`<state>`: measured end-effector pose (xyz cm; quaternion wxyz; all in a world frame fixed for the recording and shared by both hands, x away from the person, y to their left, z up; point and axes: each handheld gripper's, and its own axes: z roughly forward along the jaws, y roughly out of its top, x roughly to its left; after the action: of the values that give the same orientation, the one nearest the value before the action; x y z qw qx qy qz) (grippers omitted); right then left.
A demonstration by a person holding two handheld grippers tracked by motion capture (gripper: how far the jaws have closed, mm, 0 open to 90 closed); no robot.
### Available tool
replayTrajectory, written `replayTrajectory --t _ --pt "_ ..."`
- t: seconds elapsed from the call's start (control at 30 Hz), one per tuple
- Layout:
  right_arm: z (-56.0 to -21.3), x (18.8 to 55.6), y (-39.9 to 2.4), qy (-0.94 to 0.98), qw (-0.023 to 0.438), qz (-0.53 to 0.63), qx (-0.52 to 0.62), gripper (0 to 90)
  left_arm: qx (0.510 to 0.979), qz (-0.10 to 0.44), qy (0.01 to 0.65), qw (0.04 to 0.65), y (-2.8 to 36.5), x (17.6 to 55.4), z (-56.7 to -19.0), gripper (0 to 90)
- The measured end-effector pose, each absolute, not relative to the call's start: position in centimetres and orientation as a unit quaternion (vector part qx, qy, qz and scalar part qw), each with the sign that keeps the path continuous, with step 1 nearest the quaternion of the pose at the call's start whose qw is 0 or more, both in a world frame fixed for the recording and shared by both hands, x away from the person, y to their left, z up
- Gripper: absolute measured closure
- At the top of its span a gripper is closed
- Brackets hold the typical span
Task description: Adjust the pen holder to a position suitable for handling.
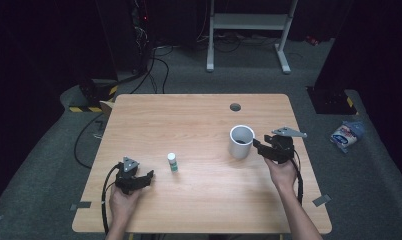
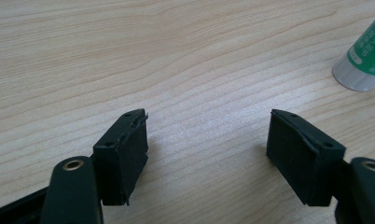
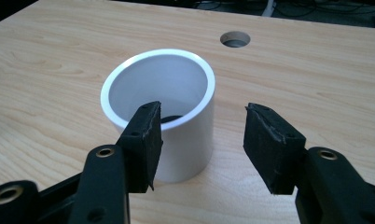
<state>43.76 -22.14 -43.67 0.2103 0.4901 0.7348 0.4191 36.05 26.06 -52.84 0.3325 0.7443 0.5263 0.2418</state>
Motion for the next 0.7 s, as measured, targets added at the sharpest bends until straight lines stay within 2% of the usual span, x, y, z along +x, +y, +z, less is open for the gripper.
replayTrajectory --t 0.7 --pt "-44.6 46.0 -20.6 0.732 0.204 0.405 0.508 50.6 0.744 0.241 0.527 0.333 26.1 36.1 -52.8 29.1"
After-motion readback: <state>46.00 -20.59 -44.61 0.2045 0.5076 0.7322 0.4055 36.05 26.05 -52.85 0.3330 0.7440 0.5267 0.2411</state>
